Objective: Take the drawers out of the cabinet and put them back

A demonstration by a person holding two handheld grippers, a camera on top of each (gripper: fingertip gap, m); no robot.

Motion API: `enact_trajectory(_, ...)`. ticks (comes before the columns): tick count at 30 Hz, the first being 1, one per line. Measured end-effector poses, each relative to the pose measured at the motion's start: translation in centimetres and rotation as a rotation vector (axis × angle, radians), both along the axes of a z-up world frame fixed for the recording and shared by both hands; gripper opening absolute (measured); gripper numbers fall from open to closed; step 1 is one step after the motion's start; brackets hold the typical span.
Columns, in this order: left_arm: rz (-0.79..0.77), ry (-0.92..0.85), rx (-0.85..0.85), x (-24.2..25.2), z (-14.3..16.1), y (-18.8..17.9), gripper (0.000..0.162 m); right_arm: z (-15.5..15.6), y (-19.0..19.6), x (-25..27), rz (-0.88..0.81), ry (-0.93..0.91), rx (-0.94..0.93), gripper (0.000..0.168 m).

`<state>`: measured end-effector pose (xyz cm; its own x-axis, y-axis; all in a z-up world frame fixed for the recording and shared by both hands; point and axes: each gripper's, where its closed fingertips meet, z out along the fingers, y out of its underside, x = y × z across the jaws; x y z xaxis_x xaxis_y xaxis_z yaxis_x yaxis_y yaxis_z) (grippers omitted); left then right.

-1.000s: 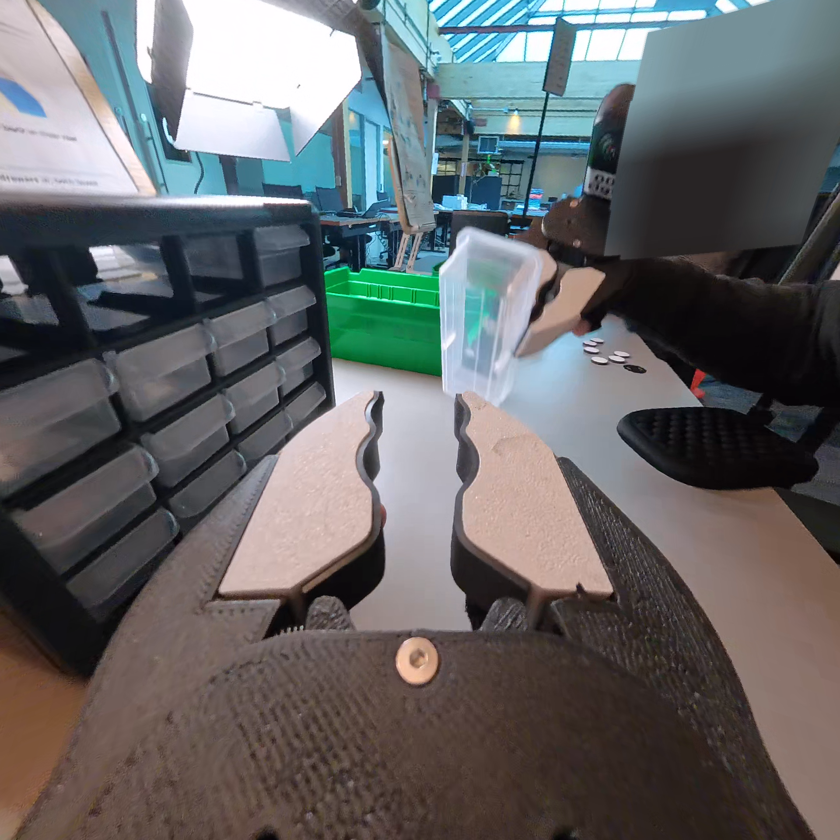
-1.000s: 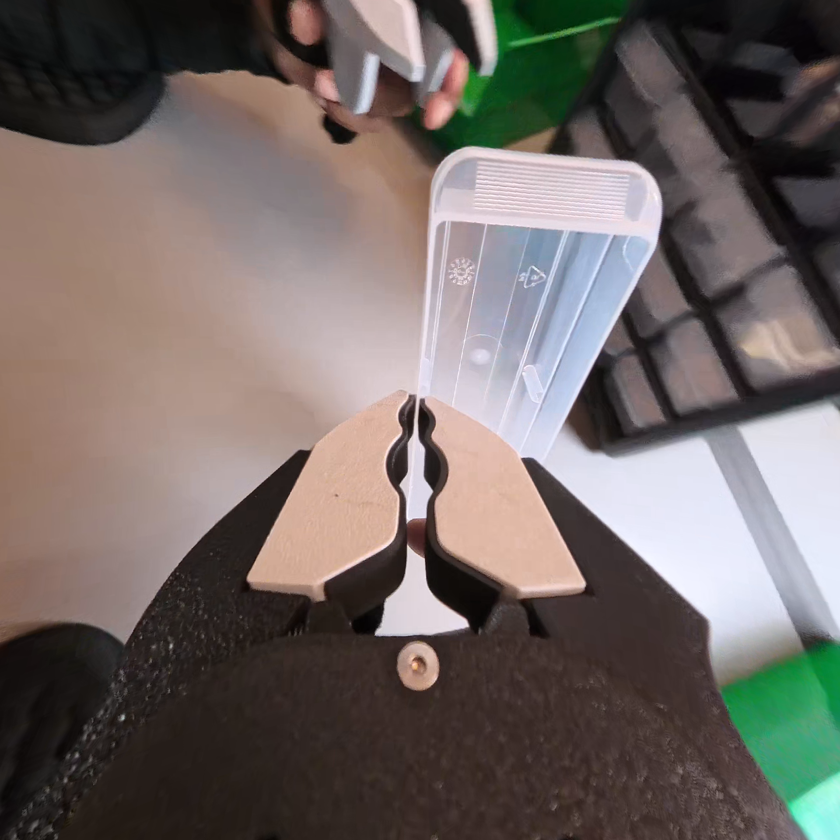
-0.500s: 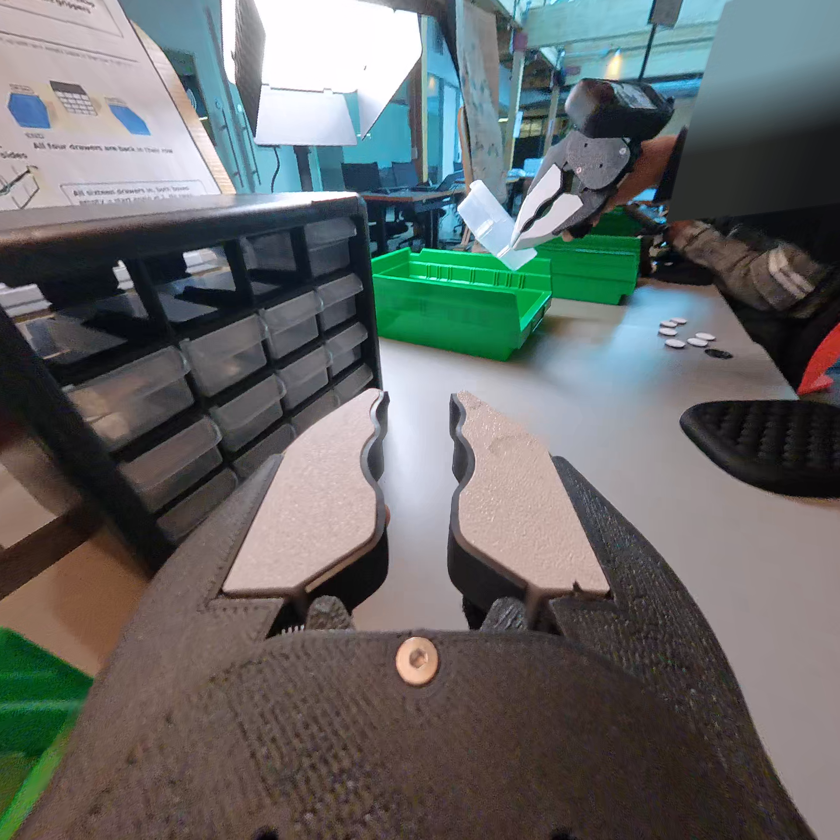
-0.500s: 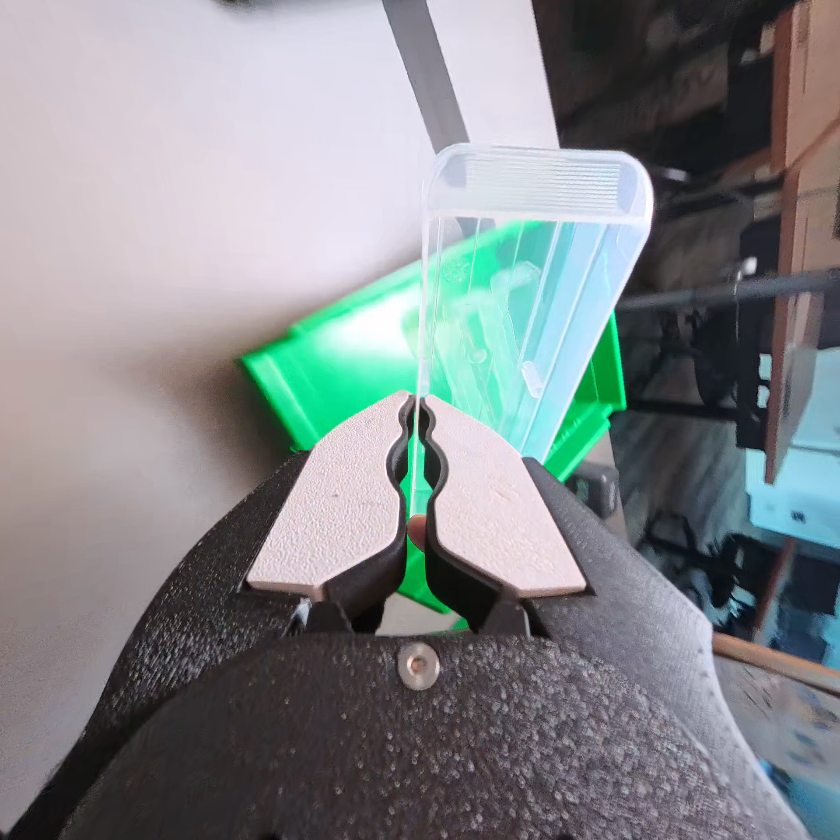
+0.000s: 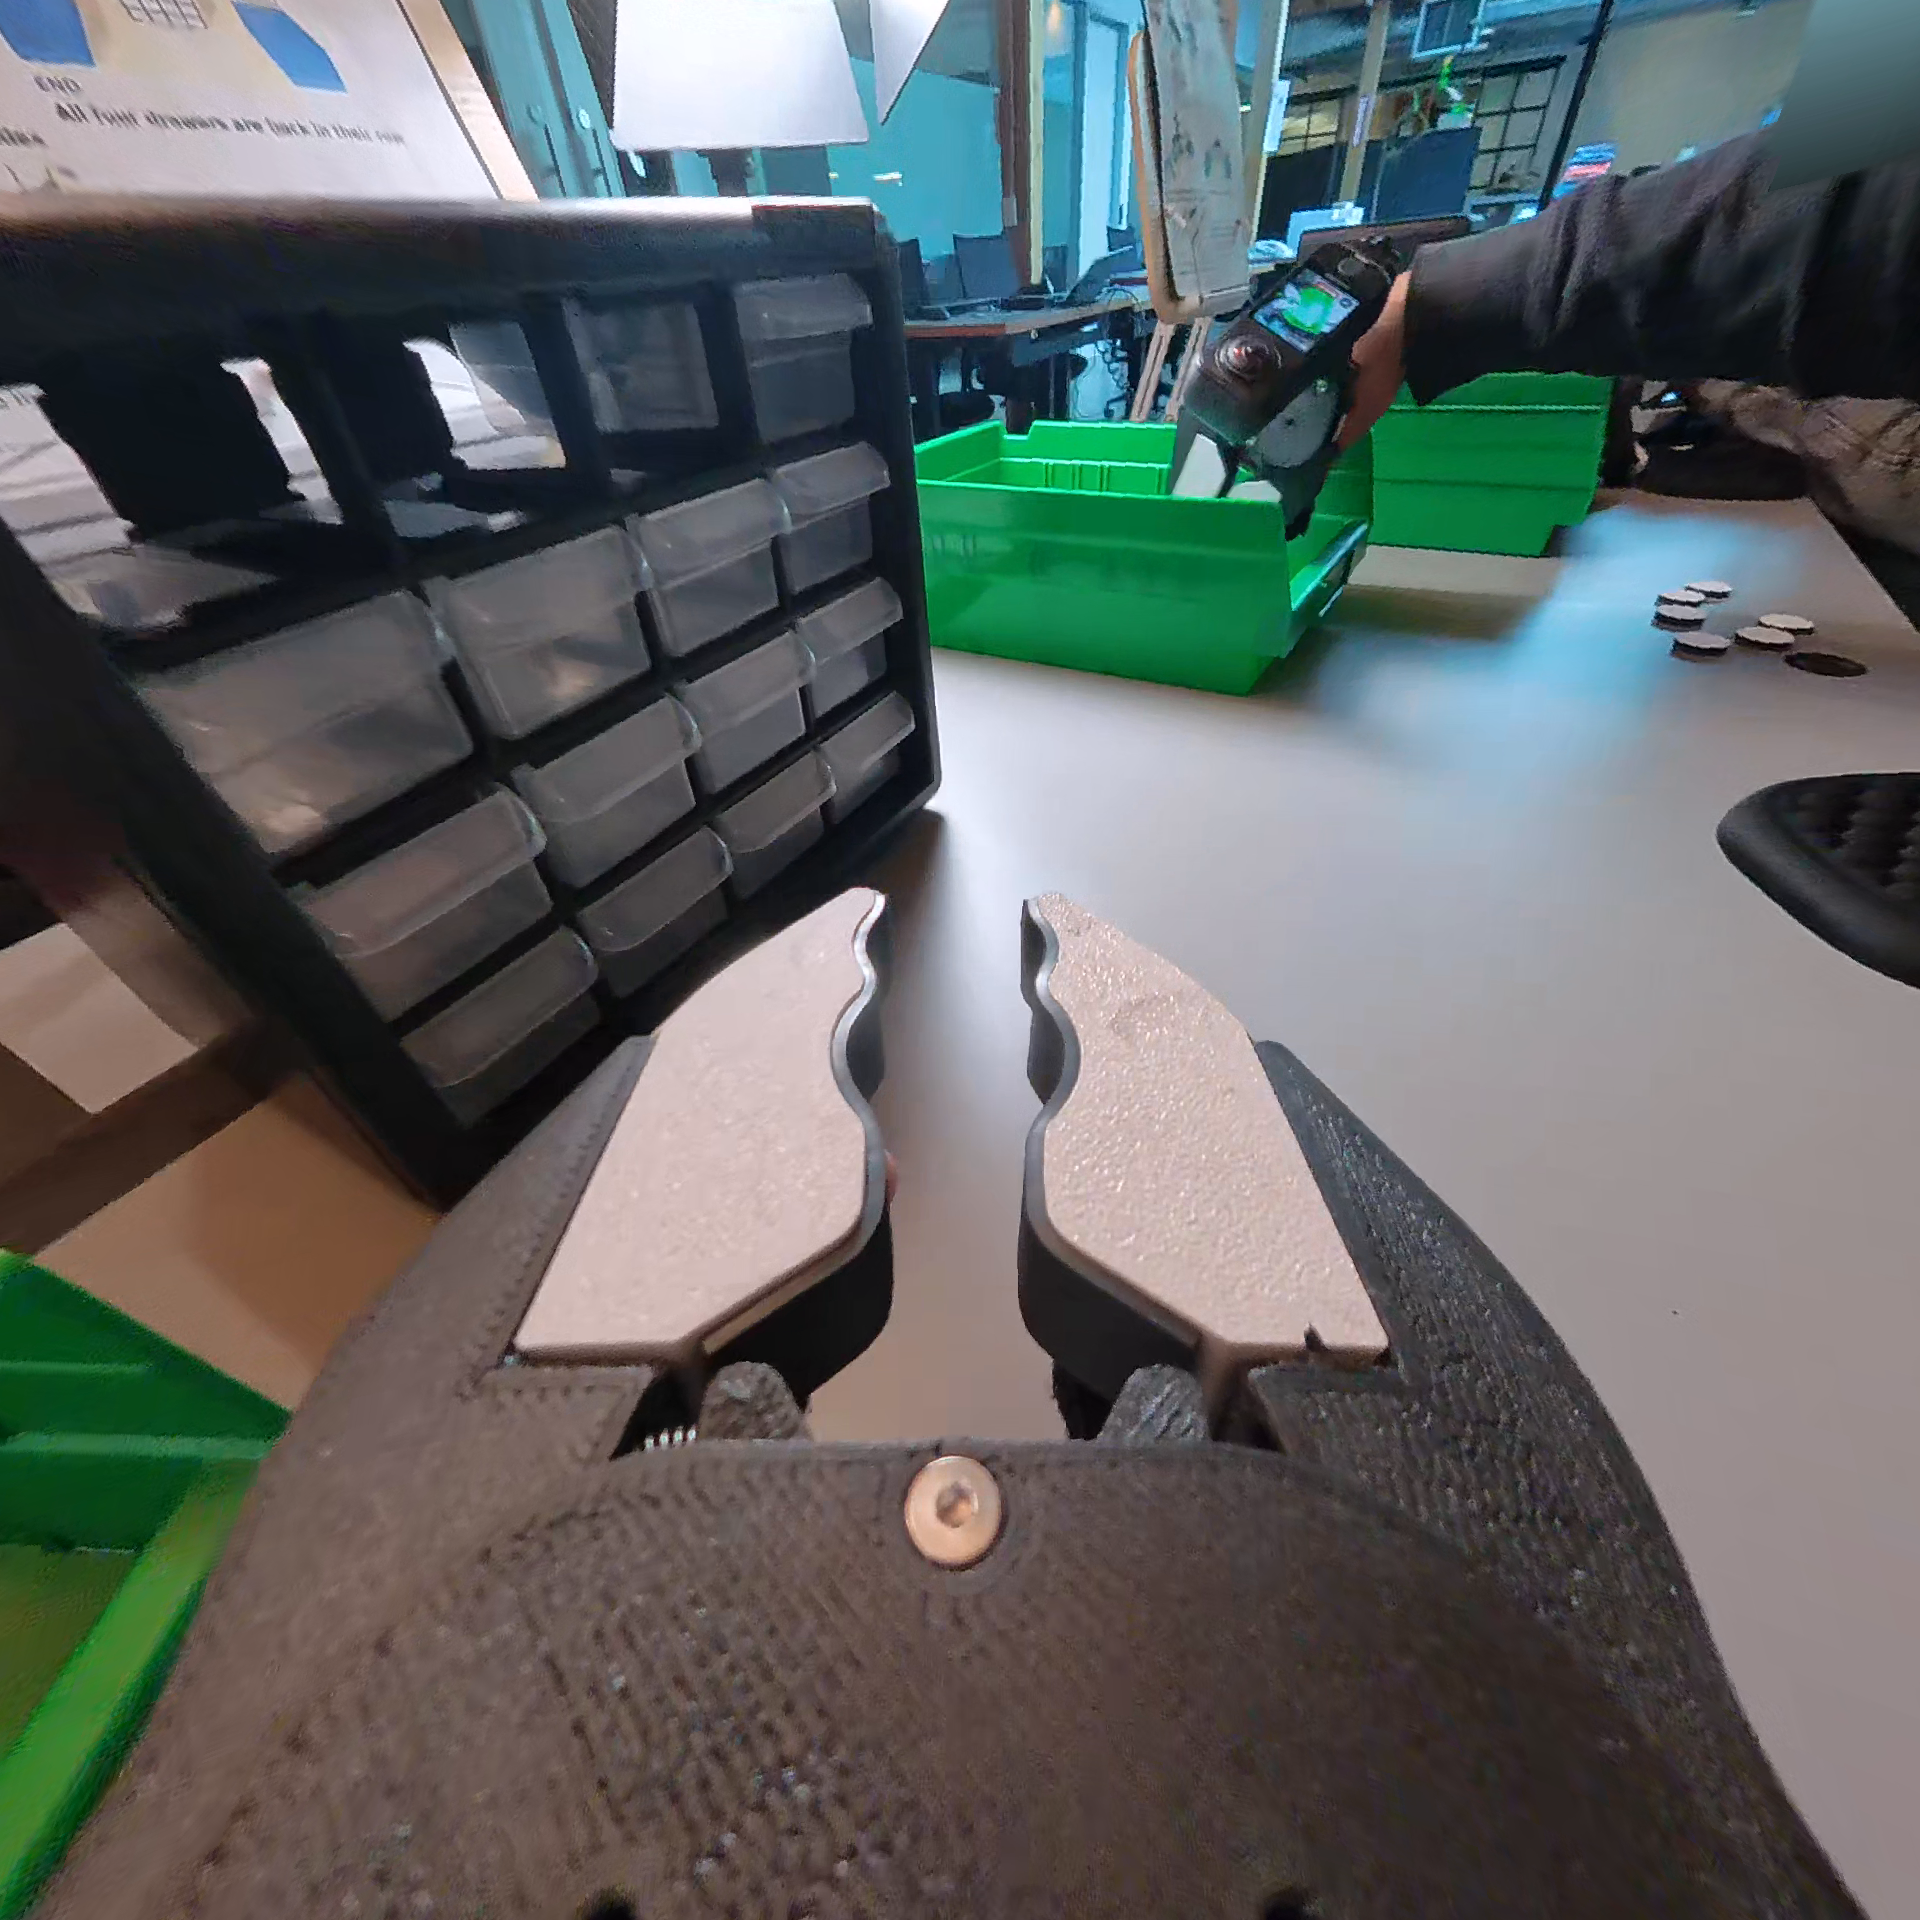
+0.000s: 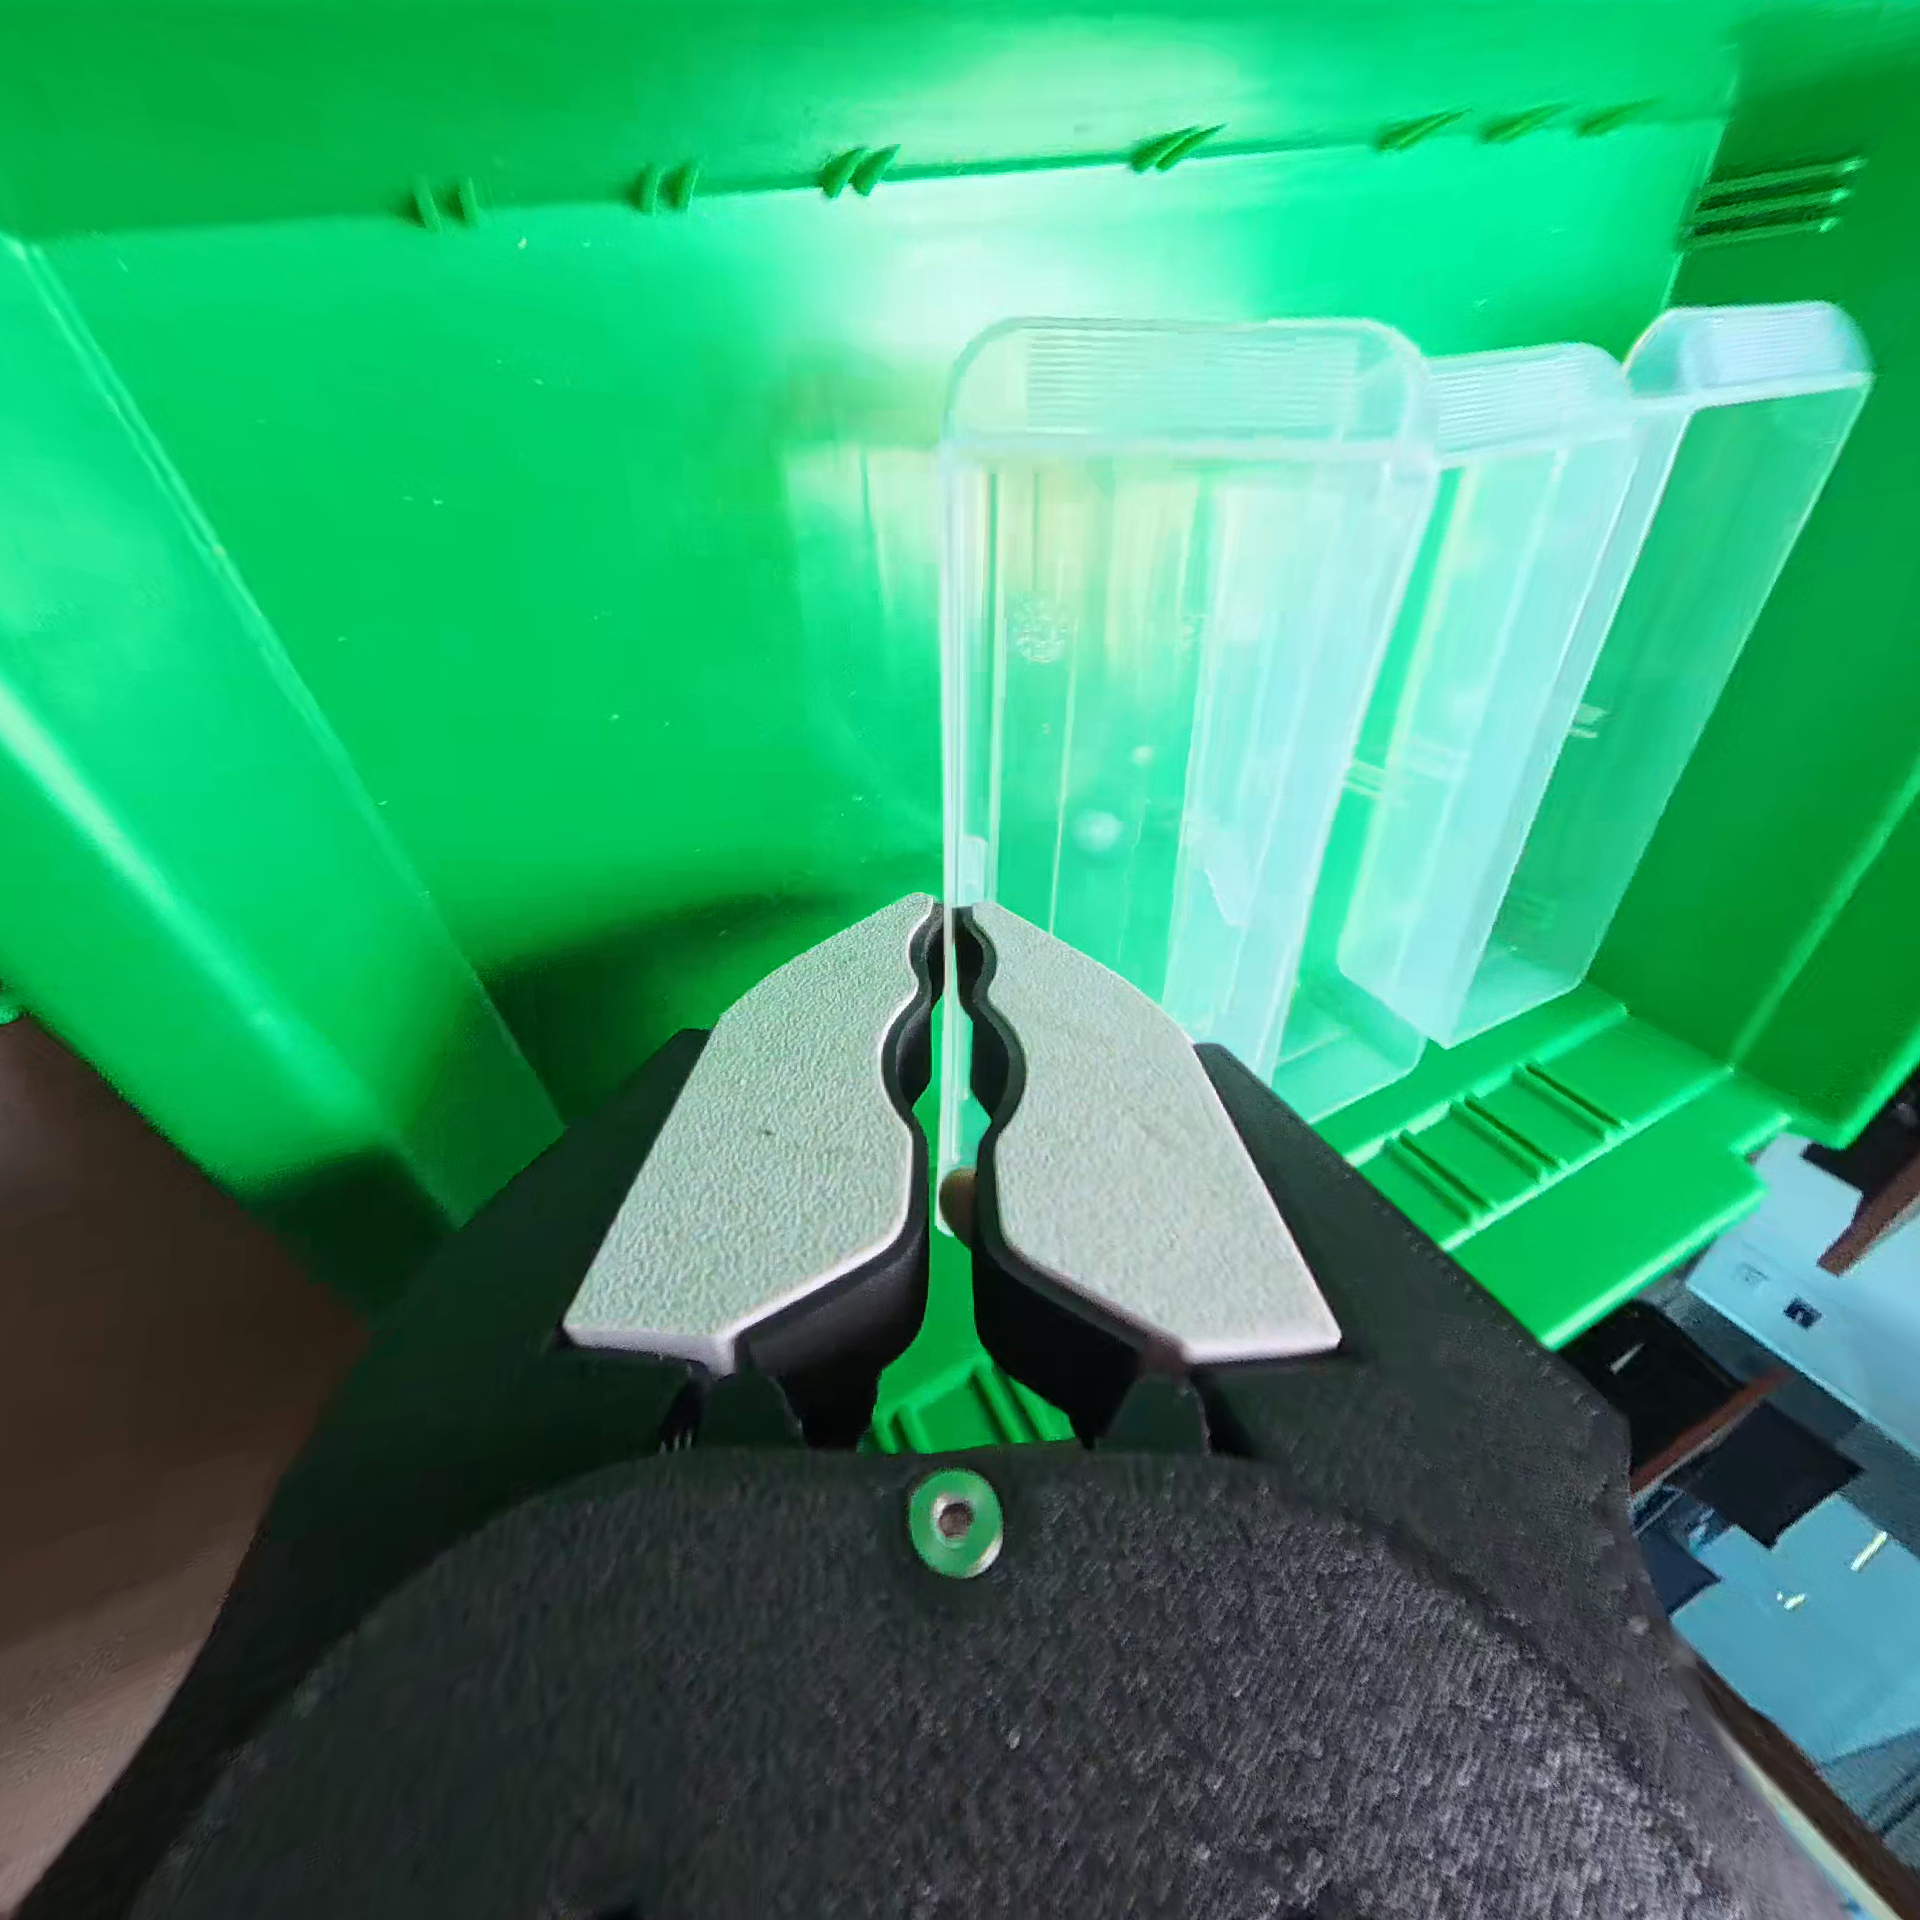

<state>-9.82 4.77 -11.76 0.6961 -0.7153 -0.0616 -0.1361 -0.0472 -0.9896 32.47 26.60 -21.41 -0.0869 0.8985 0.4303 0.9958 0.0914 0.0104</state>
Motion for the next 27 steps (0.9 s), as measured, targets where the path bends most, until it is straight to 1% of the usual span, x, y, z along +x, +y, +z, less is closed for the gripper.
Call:
enact_trajectory(3,-0.018,0.019,-0.028,0.4,-1.1,-0.1,0.024,0.3,1.0,-0.2,-0.009,0.028,0.029,0.003)
enact_trajectory(6,-0.027,0.023,-0.030,0.6,-1.0,-0.5,0.025,1.4,1.5,-0.2,-0.022,0.028,0.105,0.014)
enact_trajectory(8,-0.021,0.015,-0.024,0.6,-0.6,-0.5,0.025,2.6,1.2,-0.3,-0.055,0.058,0.136,0.021)
enact_trajectory(11,-0.011,-0.011,-0.040,0.6,-0.5,-0.3,0.026,5.2,0.1,-0.9,-0.115,0.147,0.215,0.028)
enact_trajectory(13,0.007,-0.013,-0.054,0.4,-0.8,0.0,0.026,8.1,-0.6,-2.3,-0.182,0.299,0.308,0.028)
enact_trajectory(15,0.034,-0.003,-0.052,0.0,-0.9,0.5,0.027,11.5,-1.8,-4.7,-0.236,0.510,0.401,0.028)
enact_trajectory(17,0.064,-0.005,-0.042,-0.5,-0.5,0.9,0.027,14.7,-3.7,-8.0,-0.251,0.728,0.456,0.027)
enact_trajectory(18,0.078,-0.013,-0.036,-0.7,-0.2,1.1,0.027,16.0,-4.6,-9.8,-0.251,0.821,0.473,0.027)
enact_trajectory(20,0.109,-0.026,-0.023,-1.2,0.5,1.4,0.026,17.6,-6.4,-13.7,-0.217,0.972,0.464,0.027)
enact_trajectory(23,0.167,-0.010,-0.001,-2.3,1.1,1.7,0.026,18.4,-8.2,-19.2,-0.168,1.095,0.425,0.028)
enact_trajectory(27,0.267,0.027,0.032,-4.3,1.6,2.1,0.026,18.0,-8.3,-24.3,-0.138,1.153,0.460,0.026)
